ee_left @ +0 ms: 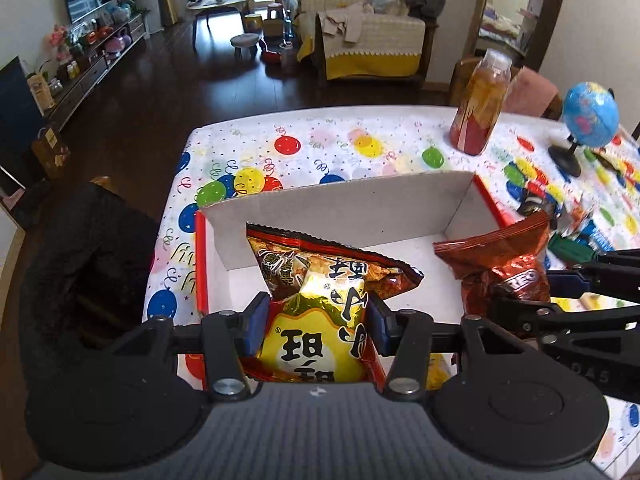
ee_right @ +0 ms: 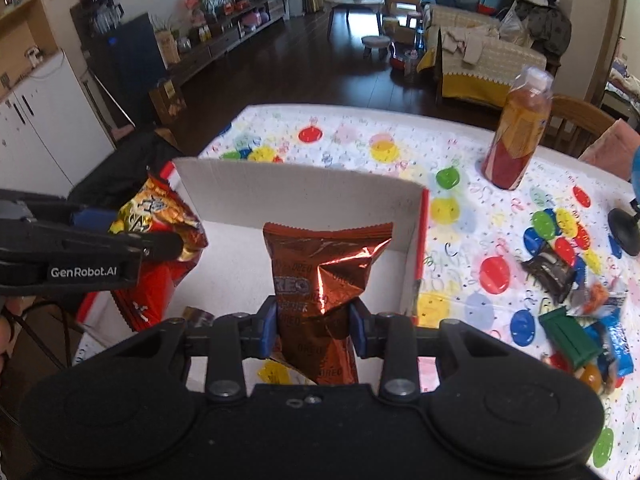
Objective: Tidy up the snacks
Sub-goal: 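Lower both bags into the red box and open both tools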
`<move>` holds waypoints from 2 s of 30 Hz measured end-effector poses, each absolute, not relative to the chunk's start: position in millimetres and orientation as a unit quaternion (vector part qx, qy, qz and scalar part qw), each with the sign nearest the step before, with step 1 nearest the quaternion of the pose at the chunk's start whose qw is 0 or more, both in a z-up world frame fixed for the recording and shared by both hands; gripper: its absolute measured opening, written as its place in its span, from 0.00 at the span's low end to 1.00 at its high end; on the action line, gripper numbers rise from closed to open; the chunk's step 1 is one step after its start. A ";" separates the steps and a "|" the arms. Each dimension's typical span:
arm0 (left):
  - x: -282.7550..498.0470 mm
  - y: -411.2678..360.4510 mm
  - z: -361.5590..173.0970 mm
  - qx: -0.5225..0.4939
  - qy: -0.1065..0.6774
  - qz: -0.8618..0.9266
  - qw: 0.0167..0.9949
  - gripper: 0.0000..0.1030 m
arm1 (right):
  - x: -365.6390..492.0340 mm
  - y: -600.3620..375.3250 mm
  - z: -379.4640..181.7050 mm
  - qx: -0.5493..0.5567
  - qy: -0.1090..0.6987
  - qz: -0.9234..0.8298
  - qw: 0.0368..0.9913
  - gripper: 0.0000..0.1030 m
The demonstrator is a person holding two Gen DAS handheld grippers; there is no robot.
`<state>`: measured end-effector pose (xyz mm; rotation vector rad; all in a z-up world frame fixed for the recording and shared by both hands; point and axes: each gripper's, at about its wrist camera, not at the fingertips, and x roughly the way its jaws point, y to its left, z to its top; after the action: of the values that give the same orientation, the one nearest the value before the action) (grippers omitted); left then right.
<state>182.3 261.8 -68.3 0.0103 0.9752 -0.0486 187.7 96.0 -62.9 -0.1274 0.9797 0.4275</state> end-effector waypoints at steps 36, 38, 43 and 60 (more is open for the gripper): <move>262.3 262.8 -144.7 -0.018 0.638 -0.015 0.769 0.59 | 223.1 122.2 -122.2 -0.062 0.550 0.219 0.803 0.55; 257.9 263.4 -140.8 -0.019 0.635 -0.015 0.772 0.59 | 219.7 121.3 -117.1 -0.060 0.545 0.222 0.806 0.62; 245.6 265.8 -128.1 -0.022 0.620 -0.015 0.784 0.59 | 209.1 115.1 -101.5 -0.050 0.530 0.221 0.817 0.73; 177.7 258.3 -53.2 -0.030 0.517 -0.028 0.855 0.59 | 162.7 83.2 -37.9 -0.019 0.473 0.225 0.852 0.88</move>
<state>177.7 258.3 -53.2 -0.0622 1.0861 -0.0584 162.7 83.2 -37.9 -0.0393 0.9950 0.4736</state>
